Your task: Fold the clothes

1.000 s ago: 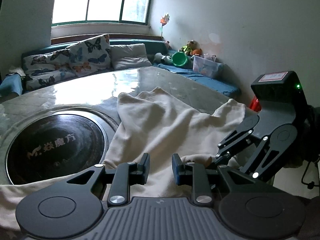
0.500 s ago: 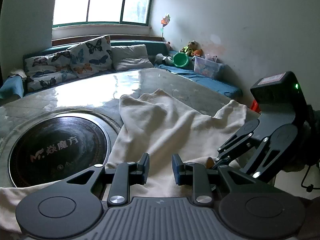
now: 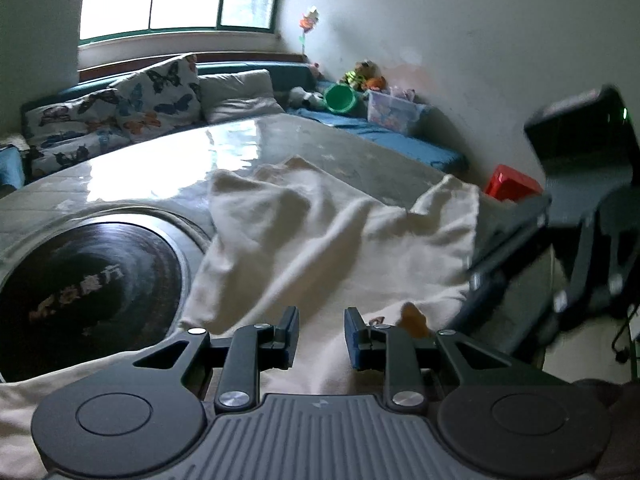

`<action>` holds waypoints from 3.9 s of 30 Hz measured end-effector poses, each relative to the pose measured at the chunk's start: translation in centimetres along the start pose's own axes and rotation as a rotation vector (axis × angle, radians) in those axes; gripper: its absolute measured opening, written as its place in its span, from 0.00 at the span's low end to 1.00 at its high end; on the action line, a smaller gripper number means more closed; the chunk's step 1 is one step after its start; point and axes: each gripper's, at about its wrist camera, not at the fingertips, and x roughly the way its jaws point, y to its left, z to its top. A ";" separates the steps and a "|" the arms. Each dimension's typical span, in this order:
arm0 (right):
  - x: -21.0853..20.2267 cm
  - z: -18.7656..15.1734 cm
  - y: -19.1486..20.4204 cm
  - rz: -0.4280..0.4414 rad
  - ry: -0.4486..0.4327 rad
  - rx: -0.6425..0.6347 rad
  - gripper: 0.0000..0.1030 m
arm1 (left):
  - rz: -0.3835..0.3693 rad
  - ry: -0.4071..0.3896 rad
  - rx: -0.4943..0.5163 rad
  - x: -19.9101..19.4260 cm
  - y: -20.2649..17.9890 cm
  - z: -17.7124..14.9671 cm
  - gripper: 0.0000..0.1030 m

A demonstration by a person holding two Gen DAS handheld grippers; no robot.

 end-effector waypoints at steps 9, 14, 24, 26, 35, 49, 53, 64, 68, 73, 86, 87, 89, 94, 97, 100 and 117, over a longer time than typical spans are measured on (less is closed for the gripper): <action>-3.1 -0.8 -0.5 -0.311 0.018 -0.115 0.36 | -0.106 0.072 0.130 -0.2 -1.7 -2.2 0.25; -2.3 -2.4 -0.1 -0.383 0.065 -0.186 0.36 | -0.102 0.045 0.101 -1.0 -0.8 -2.0 0.26; 0.1 -5.0 1.6 -0.538 0.130 -0.373 0.11 | -0.146 0.079 0.016 0.4 0.6 -1.1 0.28; -0.2 -5.2 1.9 -0.540 0.120 -0.373 0.05 | -0.165 0.111 0.013 0.9 0.8 -1.5 0.27; -1.1 -6.2 2.7 -0.446 0.217 -0.391 0.07 | -0.236 0.150 0.036 0.7 0.7 -2.6 0.28; -2.9 1.2 -1.5 -0.424 -0.018 -0.212 0.17 | -0.042 0.007 -0.089 0.8 4.5 4.1 0.48; -2.7 3.8 -3.9 -0.481 -0.075 -0.141 0.20 | 0.034 0.036 -0.179 4.1 6.0 5.5 0.50; -2.2 6.7 -8.4 -0.543 -0.164 0.004 0.34 | 0.087 0.057 -0.328 10.3 8.0 7.0 0.36; -2.4 7.6 -9.2 -0.551 -0.200 0.052 0.34 | 0.101 0.035 -0.294 10.6 7.1 7.1 0.11; -2.3 8.6 -9.6 -0.547 -0.250 0.072 0.34 | 0.115 -0.030 -0.159 9.8 3.7 7.3 0.10; 3.6 9.2 -8.2 -0.613 -0.089 -0.076 0.41 | 0.048 -0.028 0.050 10.6 -1.6 5.6 0.27; 4.2 9.2 -8.2 -0.616 -0.072 -0.084 0.40 | 0.046 -0.029 0.049 10.5 -1.6 5.5 0.29; 5.1 9.3 -8.4 -0.633 -0.048 -0.099 0.40 | 0.045 -0.024 0.056 10.5 -1.7 5.4 0.33; 6.3 9.2 -9.4 -0.690 -0.025 -0.093 0.19 | 0.029 -0.008 0.050 10.3 -1.4 4.9 0.44; 4.9 8.9 -9.6 -0.673 -0.089 -0.055 0.06 | 0.016 -0.010 0.036 9.8 -0.7 5.1 0.45; 2.1 8.2 -9.5 -0.659 -0.202 0.008 0.05 | 0.001 -0.017 0.016 9.2 0.3 5.2 0.50; -4.5 0.0 -12.5 -0.674 -0.307 0.344 0.09 | -0.015 -0.027 -0.081 8.7 2.6 7.3 0.55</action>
